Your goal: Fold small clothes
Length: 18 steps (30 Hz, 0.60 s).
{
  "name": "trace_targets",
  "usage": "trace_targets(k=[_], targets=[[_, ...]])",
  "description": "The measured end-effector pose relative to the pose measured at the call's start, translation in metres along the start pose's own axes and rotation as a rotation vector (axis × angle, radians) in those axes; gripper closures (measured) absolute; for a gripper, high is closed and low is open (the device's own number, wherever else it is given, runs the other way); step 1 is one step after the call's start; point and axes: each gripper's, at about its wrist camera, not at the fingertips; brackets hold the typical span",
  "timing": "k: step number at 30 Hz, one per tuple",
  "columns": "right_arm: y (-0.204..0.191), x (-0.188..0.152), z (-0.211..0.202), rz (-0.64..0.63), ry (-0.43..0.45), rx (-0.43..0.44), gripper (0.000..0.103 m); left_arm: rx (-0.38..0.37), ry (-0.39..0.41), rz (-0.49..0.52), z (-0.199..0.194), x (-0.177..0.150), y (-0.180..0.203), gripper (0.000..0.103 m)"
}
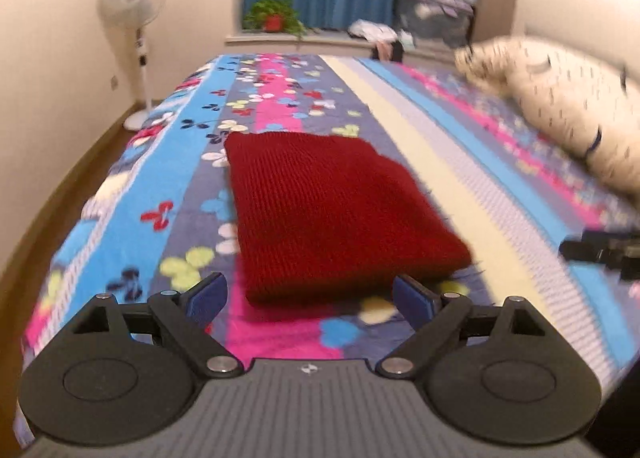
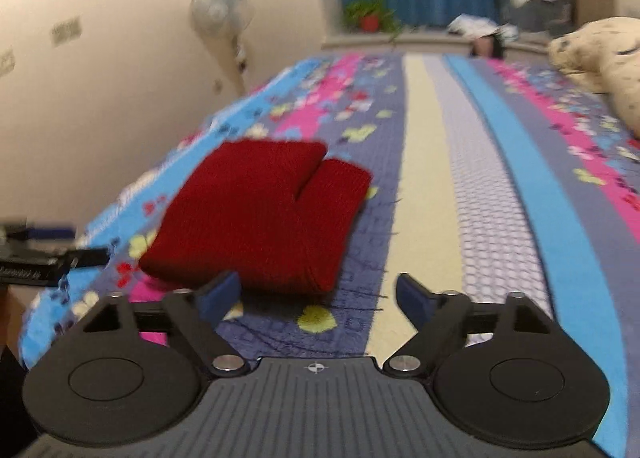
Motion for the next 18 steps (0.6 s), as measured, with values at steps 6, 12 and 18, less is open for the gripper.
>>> trace_targets(k=[6,12,18], targets=[[-0.016,-0.029,-0.023,0.063,0.028,-0.024,0.010,0.091,0.092,-0.049,-0.041,-0.027,0.028,0.001],[-0.023,-0.034,-0.022,0.106,0.042,-0.066,0.007,0.166,0.049,-0.053,-0.034,-0.051,0.032,0.001],[-0.031,-0.040,-0.014,0.069,0.031,-0.104,0.006,0.192,0.035,-0.017,-0.026,-0.058,0.030,0.001]])
Point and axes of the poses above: each gripper's, at about its wrist camera, not at the fingertips, and z roughly the way its jaws point, y to its right, x to its top, and after that the axes turned 5 degrees about -x, right-handed
